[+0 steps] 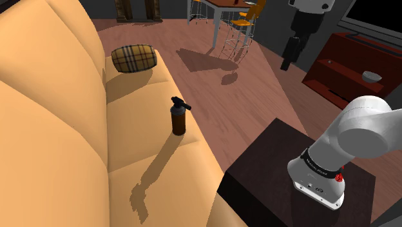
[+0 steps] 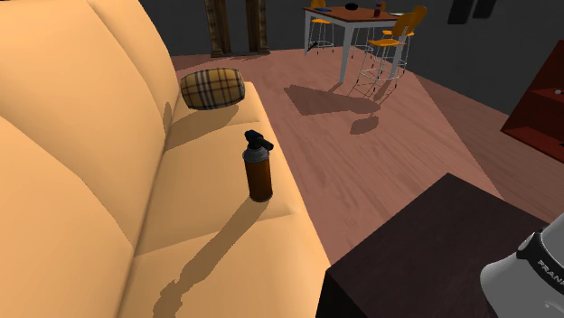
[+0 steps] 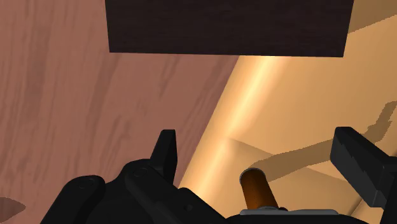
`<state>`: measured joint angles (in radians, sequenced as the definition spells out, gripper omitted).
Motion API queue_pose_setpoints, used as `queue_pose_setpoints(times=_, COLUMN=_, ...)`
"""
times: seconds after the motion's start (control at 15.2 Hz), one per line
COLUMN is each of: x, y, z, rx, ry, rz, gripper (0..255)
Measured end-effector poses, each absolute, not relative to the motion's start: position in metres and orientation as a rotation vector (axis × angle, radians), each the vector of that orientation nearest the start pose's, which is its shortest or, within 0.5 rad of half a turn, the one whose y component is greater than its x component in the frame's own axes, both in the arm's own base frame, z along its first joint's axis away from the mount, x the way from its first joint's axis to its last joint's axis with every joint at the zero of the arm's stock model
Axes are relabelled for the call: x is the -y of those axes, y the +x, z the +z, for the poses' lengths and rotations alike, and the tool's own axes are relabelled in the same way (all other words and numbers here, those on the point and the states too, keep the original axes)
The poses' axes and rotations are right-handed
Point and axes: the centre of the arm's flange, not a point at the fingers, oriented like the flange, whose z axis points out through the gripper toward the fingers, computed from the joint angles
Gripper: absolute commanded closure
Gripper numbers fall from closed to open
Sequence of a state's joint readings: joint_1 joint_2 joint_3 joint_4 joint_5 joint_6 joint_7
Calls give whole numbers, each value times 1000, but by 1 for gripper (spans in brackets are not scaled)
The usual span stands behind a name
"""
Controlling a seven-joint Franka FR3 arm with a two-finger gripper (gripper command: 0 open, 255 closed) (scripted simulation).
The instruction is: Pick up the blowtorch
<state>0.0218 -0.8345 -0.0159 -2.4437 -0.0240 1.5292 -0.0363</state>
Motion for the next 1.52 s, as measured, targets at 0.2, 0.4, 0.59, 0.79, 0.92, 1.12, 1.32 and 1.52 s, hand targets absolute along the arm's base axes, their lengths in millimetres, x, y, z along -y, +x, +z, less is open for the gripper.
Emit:
queue_pose_setpoints(times=0.2, x=-1, y=300, z=550, rx=73, ry=-3150, rz=131, gripper=0)
queue_pose_setpoints(times=0.4, x=-14, y=329, z=529, rx=66, ry=-3152, rz=138, gripper=0)
queue_pose_setpoints(times=0.59, x=-30, y=357, z=506, rx=60, ry=-3154, rz=144, gripper=0)
queue_pose_setpoints(times=0.79, x=-42, y=387, z=483, rx=53, ry=-3156, rz=150, gripper=0)
queue_pose_setpoints(times=0.92, x=-50, y=407, z=468, rx=49, ry=-3158, rz=154, gripper=0)
queue_pose_setpoints(times=1.12, x=-57, y=434, z=442, rx=42, ry=-3160, rz=160, gripper=0)
queue_pose_setpoints(times=1.32, x=-67, y=466, z=420, rx=35, ry=-3162, rz=165, gripper=0)
queue_pose_setpoints(times=1.52, x=-80, y=498, z=390, rx=29, ry=-3163, rz=171, gripper=0)
